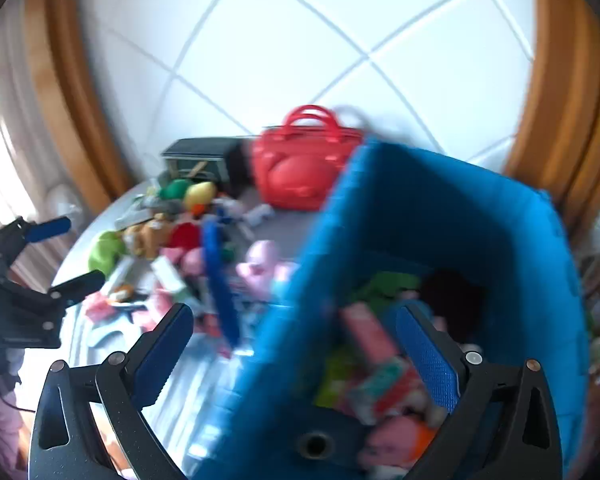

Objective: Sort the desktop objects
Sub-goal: 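Move both grippers back from the bin to the pile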

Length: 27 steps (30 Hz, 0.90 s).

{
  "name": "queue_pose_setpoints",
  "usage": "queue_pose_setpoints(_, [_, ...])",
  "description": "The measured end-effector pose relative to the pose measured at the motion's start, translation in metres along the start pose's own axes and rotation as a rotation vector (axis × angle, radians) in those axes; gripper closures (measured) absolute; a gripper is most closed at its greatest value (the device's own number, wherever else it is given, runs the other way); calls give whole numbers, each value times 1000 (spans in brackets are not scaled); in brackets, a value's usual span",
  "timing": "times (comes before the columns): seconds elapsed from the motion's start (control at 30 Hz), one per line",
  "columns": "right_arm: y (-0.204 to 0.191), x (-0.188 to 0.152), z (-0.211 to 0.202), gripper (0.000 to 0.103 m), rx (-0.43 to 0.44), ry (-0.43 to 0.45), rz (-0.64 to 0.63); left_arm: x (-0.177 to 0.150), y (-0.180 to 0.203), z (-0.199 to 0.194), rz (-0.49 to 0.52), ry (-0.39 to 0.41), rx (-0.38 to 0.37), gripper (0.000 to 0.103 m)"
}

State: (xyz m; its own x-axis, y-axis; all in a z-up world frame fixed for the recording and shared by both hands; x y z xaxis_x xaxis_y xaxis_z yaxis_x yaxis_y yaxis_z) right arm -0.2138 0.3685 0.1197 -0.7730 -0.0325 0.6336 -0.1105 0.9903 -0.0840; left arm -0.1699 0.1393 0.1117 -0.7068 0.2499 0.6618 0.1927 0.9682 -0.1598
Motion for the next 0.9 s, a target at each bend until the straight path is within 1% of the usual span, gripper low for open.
queue_pose_setpoints(0.07, [-33,-1,10,0,47,5,-13,-24,-31,7,-19,-13,42,4])
queue_pose_setpoints(0.2, [-86,-7,31,0,106,10,-30,-77,-92,27,-95,-73,43,4])
queue_pose_setpoints(0.3, [-116,-15,52,0,138,1,-28,-114,-135,38,-149,-102,58,4])
queue_pose_setpoints(0.4, [-138,-24,76,0,154,-20,-15,-150,-174,45,-181,-104,86,4])
queue_pose_setpoints(0.5, [-149,-38,103,0,161,-61,23,-184,-208,56,-204,-129,132,4])
queue_pose_setpoints(0.6, [-152,-55,133,0,174,-122,90,-216,-241,74,-251,-179,167,4])
queue_pose_setpoints(0.67, [-151,-65,154,0,172,-164,131,-232,-257,88,-289,-206,177,4])
queue_pose_setpoints(0.73, [-149,-71,171,0,148,-190,149,-245,-270,102,-312,-220,180,4])
queue_pose_setpoints(0.8, [-147,-75,182,0,121,-208,154,-255,-278,117,-304,-240,165,4])
queue_pose_setpoints(0.9, [-144,-79,194,0,92,-233,165,-264,-276,143,-237,-283,106,4])
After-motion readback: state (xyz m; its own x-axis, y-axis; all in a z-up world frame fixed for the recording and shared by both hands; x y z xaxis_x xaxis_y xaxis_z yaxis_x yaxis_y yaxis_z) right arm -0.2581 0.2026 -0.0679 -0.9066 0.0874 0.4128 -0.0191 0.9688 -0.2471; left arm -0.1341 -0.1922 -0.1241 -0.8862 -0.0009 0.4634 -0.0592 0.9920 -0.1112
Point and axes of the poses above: each gripper's, at about its wrist camera, not at the fingertips, and z roughly the way its jaws point, y to its right, x to its top, the point moved 6 cm from there along z, roughly the way its jaws point, and after that the axes turned 3 degrees about -y, right-handed, at the moved point
